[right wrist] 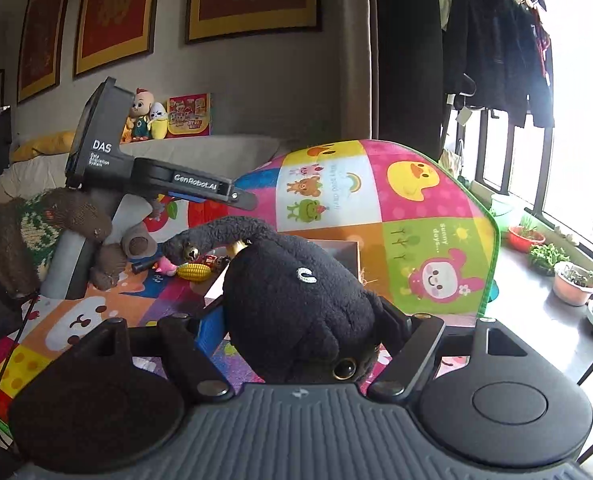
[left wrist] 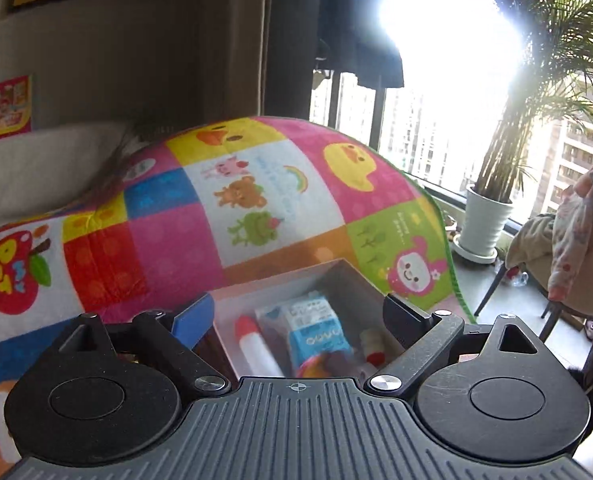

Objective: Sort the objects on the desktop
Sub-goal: 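Carry the pudding toy into the pink box and open the left gripper while the right holds the cat, then lower the black plush cat into the pink box and open the right gripper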

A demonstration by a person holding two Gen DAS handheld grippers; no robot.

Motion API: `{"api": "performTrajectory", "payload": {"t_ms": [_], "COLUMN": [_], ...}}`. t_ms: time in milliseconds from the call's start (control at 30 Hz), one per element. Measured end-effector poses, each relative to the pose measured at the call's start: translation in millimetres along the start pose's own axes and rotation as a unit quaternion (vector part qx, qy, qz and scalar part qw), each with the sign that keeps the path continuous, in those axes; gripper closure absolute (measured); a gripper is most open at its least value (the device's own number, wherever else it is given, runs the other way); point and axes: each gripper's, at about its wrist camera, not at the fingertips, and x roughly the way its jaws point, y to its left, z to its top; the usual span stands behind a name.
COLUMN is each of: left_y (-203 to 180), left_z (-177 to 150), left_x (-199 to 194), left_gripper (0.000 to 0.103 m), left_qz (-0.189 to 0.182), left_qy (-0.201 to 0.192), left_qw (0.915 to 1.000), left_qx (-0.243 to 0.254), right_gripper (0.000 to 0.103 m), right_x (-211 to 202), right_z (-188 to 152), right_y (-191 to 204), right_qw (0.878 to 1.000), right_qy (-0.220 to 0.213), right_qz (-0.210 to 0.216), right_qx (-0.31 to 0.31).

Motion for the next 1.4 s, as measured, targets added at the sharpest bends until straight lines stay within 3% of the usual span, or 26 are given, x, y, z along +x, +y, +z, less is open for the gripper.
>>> {"api": "performTrajectory", "payload": {"t_ms": [267,400,600,767,867,967,1067,1167,1267,1333,1400], "left_y": [18.9,26.8,50.6,69.5,76.9,81.6,84.6,86.1,85.5,83.9,82.7], "left_z": [-96.9,-118.7,-128.6,-136.1,-140.4,-145.3,-150.3,-155.6,-160.8,-162.8,-162.8], "left_x": [-22.3,-34.7,-43.5,-47.4,-49.7,-51.4,-50.3,-47.1,-42.4,-40.7,-41.2], "left_gripper": [0.003,0.003,0.002,0.001,0.001,0.000,0.000,0.000,0.000,0.000,0.000], "left_qz": [0.038,0.037,0.035,0.037,0.035,0.034,0.036,0.036,0.036,0.036,0.037], "left_qy": [0.042,0.041,0.038,0.040,0.042,0.045,0.048,0.052,0.061,0.065,0.063], "left_qw": [0.9982,0.9984,0.9979,0.9957,0.9945,0.9938,0.9932,0.9923,0.9915,0.9915,0.9920], "left_qx": [0.022,0.014,-0.039,-0.075,-0.089,-0.096,-0.100,-0.106,-0.109,-0.106,-0.103], "right_gripper": [0.028,0.028,0.028,0.028,0.028,0.028,0.028,0.029,0.030,0.030,0.030], "right_x": [23.6,66.1,172.6,261.7,306.6,340.0,343.0,336.7,328.9,321.8,323.5], "right_z": [31.3,68.1,105.1,97.5,80.2,57.3,49.9,54.6,62.2,68.4,72.0], "right_y": [-17.6,-21.6,-22.2,-4.1,7.2,16.7,13.5,8.6,6.3,9.3,9.2], "right_qw": [1.000,1.000,0.992,0.970,0.959,0.955,0.961,0.968,0.972,0.976,0.974], "right_qy": [-0.010,-0.001,0.072,0.145,0.181,0.221,0.219,0.213,0.197,0.176,0.177], "right_qz": [-0.012,0.000,0.032,0.075,0.070,0.032,0.013,-0.045,-0.075,-0.068,-0.030], "right_qx": [0.008,0.023,0.102,0.180,0.207,0.194,0.168,0.128,0.108,0.108,0.137]}}
